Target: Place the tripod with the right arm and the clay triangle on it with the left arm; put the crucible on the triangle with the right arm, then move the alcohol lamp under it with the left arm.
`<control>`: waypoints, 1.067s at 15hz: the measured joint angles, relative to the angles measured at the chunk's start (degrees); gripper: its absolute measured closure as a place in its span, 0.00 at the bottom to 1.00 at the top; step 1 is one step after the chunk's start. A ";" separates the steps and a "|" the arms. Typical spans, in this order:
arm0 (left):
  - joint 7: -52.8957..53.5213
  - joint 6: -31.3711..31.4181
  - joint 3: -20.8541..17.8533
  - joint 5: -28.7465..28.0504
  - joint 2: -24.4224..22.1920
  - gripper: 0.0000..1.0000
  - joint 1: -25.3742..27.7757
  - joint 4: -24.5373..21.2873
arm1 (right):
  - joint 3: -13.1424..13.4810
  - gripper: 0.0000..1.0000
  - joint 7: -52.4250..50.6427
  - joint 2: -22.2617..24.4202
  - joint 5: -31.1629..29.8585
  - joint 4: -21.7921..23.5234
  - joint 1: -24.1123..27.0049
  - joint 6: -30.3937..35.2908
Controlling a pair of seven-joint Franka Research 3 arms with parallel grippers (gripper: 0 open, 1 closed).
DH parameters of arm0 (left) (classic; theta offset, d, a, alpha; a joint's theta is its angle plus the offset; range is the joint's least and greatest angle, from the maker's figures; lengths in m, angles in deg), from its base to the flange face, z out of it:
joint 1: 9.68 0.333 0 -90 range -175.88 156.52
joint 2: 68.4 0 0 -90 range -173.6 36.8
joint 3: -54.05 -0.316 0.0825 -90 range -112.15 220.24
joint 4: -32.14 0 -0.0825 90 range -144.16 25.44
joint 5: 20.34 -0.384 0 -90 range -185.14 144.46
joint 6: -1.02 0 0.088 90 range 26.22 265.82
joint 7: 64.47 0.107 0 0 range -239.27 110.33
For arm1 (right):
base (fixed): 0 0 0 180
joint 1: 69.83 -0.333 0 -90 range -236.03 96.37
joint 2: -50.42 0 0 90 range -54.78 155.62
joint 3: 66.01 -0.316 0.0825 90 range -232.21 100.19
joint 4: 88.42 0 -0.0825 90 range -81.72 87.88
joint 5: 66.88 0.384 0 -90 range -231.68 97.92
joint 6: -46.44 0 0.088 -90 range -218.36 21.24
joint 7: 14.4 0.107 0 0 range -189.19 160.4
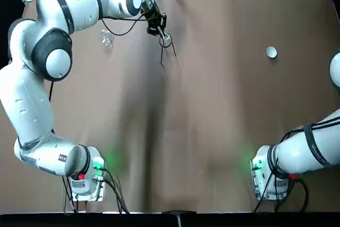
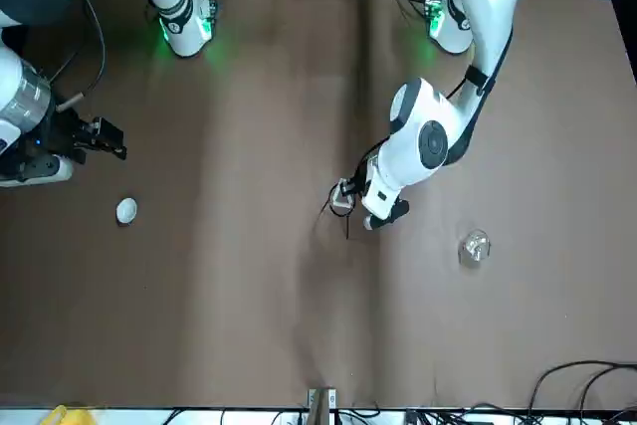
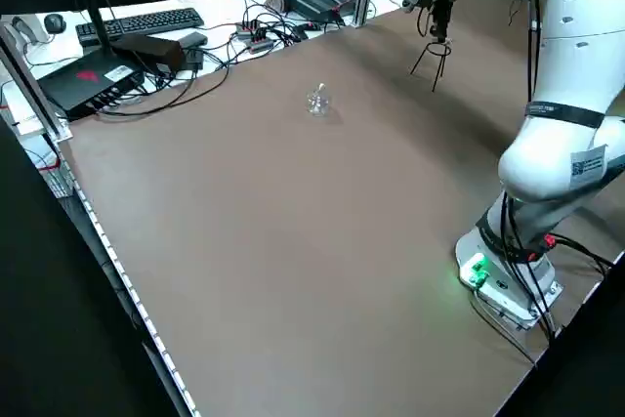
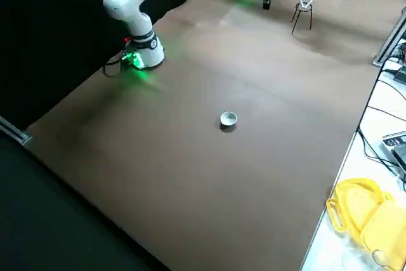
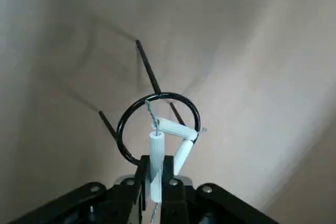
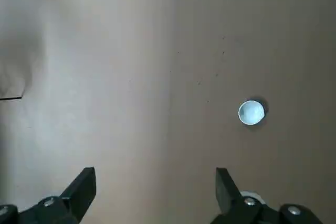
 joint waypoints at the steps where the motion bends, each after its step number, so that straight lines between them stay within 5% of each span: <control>1: 0.00 0.00 0.00 0.00 0.00 0.88 -0.05 -0.29 | 0.00 0.00 -0.56 0.18 0.00 0.54 0.06 -0.31; 12: 0.00 0.00 -0.05 -0.01 0.00 0.85 -0.19 -0.88 | -0.12 0.00 -4.59 2.55 -0.03 3.93 1.77 -1.20; 15: 0.02 0.01 -0.11 -0.01 0.00 0.59 -0.18 -0.88 | -0.13 0.00 -4.68 2.55 -0.03 3.93 1.77 -1.21; 16: 0.02 0.02 -0.13 -0.01 0.00 0.58 -0.18 -0.88 | -0.17 0.00 -4.73 2.55 -0.03 3.93 1.77 -1.21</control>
